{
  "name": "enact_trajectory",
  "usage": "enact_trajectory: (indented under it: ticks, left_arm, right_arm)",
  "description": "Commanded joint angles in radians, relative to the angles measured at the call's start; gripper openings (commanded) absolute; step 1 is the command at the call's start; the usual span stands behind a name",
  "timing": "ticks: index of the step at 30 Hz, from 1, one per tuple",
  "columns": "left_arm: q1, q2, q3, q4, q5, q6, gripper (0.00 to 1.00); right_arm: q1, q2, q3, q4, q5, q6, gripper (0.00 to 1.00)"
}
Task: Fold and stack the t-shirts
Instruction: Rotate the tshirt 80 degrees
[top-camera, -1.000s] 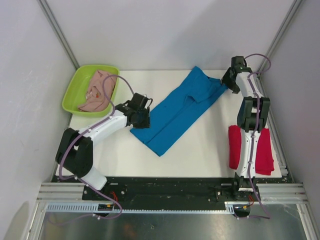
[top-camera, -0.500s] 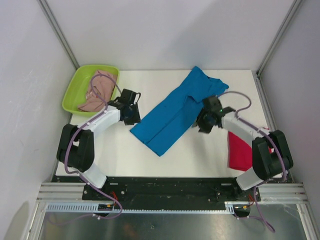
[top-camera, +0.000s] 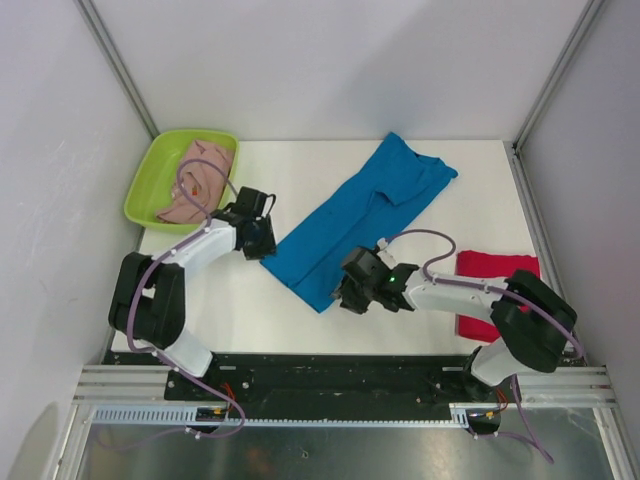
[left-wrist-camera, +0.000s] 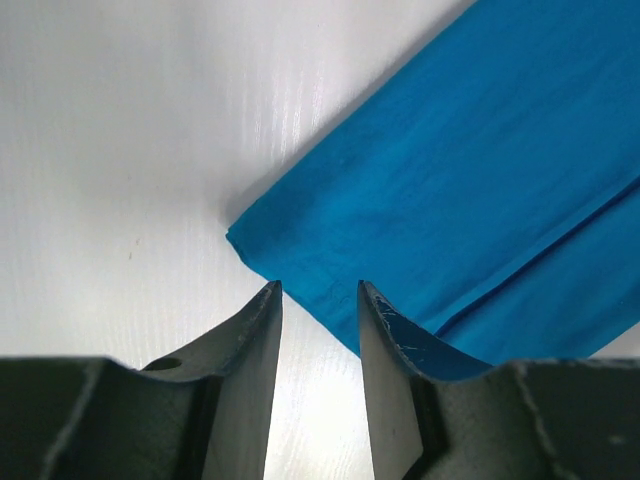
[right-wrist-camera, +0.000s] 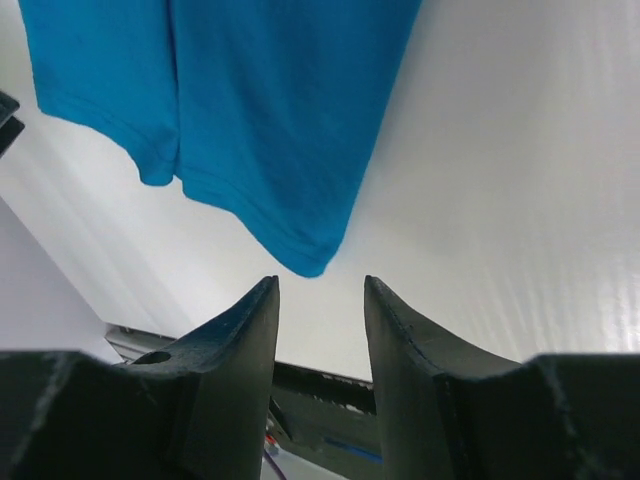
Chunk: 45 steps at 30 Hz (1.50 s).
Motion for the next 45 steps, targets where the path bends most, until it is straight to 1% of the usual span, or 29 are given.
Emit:
enact_trajectory:
  ticks: [1, 6, 13, 20, 24, 27, 30, 33, 38, 45]
  left_arm:
    - [0.016, -0.071, -0.017, 0.028, 0.022, 0.031, 0.41]
    - [0.039, -0.093, -0.029, 0.027, 0.030, 0.044, 0.40]
    - [0.064, -0.112, -0.050, 0.027, 0.065, 0.057, 0.40]
    - [0.075, -0.117, -0.058, 0.027, 0.076, 0.064, 0.40]
    - [0.075, -0.119, -0.065, 0.030, 0.092, 0.065, 0.40]
    - [0.076, -0.122, -0.075, 0.031, 0.102, 0.067, 0.40]
    - [0.075, -0.127, -0.089, 0.033, 0.117, 0.070, 0.40]
    - [0.073, -0.143, -0.109, 0.032, 0.142, 0.072, 0.41]
    - [0.049, -0.188, -0.153, 0.030, 0.194, 0.069, 0.41]
    - [-0.041, -0.262, -0.208, 0.031, 0.246, 0.021, 0.42]
  right_arm:
    - [0.052, 0.082, -0.004, 0.115, 0.111, 0.188, 0.43]
    - [0.110, 0.140, -0.003, 0.144, 0.154, 0.281, 0.43]
    - [0.150, 0.193, -0.001, 0.175, 0.162, 0.336, 0.43]
    - [0.162, 0.234, 0.009, 0.130, 0.166, 0.344, 0.37]
    - [0.161, 0.247, 0.041, 0.089, 0.178, 0.311, 0.29]
    - [0.159, 0.269, 0.091, 0.032, 0.177, 0.263, 0.15]
    - [0.157, 0.276, 0.121, -0.028, 0.172, 0.209, 0.06]
    - [0.156, 0.247, 0.126, -0.132, 0.175, 0.155, 0.02]
    - [0.169, 0.139, 0.092, -0.299, 0.200, 0.080, 0.01]
    - [0.159, -0.127, -0.114, -0.410, 0.177, 0.071, 0.04]
